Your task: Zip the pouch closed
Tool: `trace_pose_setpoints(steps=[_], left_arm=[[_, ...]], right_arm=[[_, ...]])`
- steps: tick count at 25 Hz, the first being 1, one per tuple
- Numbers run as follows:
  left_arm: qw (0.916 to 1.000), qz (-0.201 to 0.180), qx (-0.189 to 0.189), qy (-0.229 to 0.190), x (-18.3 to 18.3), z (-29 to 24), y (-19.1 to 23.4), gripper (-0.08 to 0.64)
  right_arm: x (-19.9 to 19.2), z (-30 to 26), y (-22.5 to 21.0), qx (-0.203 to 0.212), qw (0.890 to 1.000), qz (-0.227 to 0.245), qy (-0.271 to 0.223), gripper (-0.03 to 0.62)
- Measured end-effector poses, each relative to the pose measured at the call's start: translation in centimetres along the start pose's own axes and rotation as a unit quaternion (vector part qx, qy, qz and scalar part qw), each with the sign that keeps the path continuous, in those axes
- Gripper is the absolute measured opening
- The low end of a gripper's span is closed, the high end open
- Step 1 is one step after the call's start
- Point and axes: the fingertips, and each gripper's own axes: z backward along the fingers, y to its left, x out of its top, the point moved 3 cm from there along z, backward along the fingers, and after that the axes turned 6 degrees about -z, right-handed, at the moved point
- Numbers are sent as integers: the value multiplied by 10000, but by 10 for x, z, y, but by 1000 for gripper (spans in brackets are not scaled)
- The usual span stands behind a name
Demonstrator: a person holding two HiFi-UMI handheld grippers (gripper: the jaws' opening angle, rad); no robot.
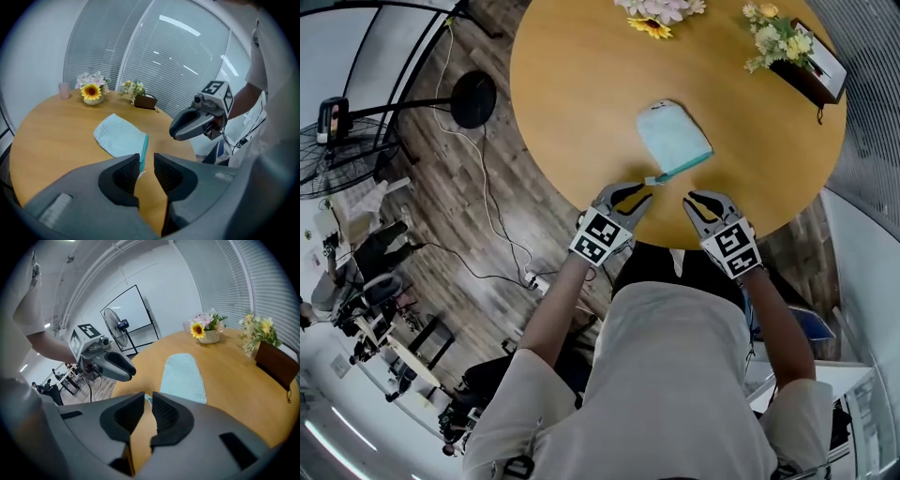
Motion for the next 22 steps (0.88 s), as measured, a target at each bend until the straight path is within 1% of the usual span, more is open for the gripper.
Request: trace_pose_setpoints(steps=[5, 8, 10, 18, 20, 22], left_arm=[[9974, -471, -332, 444, -23, -27, 5, 94], [9919, -840, -485, 814, -41, -40, 6, 104], [9883, -1036, -558, 965, -50, -46, 6, 109], [9771, -1608, -610, 1253, -68, -63, 12, 107], [9748, -1738, -614, 1259, -71, -69, 14, 89], [9734, -1815, -638, 1243, -72, -73, 16, 47]], right_arm=[[-16, -27, -3, -35, 9997, -121, 190, 48], [-27, -45, -5, -60, 9994, -108, 309, 48], [-38, -58, -6, -86, 9989, -40, 453, 49], [-52, -92, -3, -114, 9975, 261, 653, 67], [-55, -98, -3, -144, 9968, 379, 691, 71], [-58, -103, -5, -204, 9959, 504, 727, 73]])
